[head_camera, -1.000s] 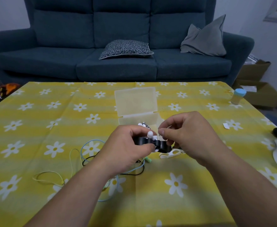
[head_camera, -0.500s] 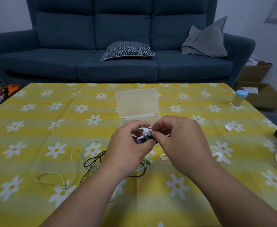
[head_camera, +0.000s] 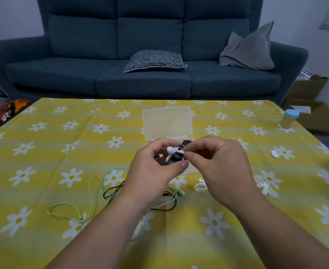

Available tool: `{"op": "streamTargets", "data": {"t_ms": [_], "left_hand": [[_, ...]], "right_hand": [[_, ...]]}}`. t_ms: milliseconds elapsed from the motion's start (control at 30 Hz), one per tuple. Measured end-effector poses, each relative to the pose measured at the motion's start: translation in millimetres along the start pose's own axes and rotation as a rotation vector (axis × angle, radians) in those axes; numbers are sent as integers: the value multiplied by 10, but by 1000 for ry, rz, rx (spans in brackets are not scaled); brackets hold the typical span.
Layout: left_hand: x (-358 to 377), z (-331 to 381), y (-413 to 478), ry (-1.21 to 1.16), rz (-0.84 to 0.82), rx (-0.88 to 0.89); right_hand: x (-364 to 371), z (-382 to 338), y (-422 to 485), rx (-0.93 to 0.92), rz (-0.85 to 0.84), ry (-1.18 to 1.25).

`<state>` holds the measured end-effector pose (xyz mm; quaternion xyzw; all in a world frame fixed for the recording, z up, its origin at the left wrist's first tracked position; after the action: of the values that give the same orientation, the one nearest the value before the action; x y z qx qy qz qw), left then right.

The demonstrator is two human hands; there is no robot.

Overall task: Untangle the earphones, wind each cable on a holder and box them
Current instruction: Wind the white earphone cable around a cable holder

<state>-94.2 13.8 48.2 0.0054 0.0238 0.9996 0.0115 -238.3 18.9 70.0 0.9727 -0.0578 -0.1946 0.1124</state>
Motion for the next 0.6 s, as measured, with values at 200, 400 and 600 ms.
{"op": "streamTargets", "data": {"t_ms": [200,400,600], "left_hand": [[27,31,-11,-277,35,-158],[43,35,-20,-327,75,-165],[40,16,-4,-382,34,-193]], "right_hand": [[-19,-3,1,-98,-42,-59],[6,14,-15,-101,-20,-93],[-10,9,-15,-63,-40,-26]]}}
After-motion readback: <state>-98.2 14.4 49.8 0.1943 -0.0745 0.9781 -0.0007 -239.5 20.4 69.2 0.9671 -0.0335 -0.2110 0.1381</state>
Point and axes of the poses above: each hand's wrist, its own y-axis towards the middle knuckle, its own x-axis out of the palm, z = x × y, the point moved 2 cm from there along y, towards the middle knuckle
